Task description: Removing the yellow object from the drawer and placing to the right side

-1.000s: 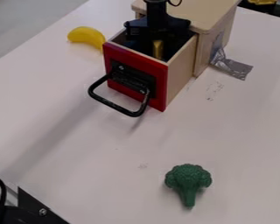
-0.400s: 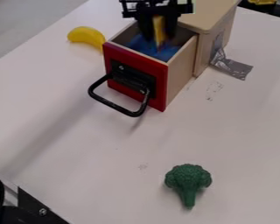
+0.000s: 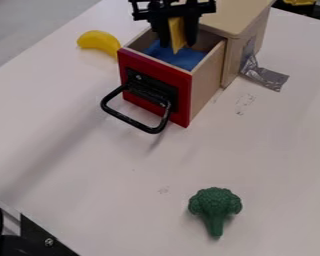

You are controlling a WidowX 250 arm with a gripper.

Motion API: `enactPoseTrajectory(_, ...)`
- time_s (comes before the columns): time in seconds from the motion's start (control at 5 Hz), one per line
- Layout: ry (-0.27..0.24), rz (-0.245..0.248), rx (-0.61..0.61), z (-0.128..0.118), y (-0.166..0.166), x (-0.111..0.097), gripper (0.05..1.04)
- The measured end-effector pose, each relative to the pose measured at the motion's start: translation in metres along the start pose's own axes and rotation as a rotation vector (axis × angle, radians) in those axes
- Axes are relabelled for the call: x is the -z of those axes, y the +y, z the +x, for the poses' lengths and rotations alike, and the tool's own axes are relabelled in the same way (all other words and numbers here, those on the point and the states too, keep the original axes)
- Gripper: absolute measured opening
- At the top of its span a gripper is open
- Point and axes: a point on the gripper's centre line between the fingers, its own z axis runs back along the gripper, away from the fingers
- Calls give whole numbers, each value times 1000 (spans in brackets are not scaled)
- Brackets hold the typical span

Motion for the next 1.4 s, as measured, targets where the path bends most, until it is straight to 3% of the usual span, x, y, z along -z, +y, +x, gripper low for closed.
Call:
enactPoseTrajectory(0.2,3,20,76,-12,-9,9,495)
enactPoseTrajectory(0.6,-49,96,268,-34,-42,17,495)
enactPoseTrajectory(1.0,-74,139,394,-55,-67,27,495)
enactPoseTrajectory(1.4,-36,147,506,-84,-85,55,495)
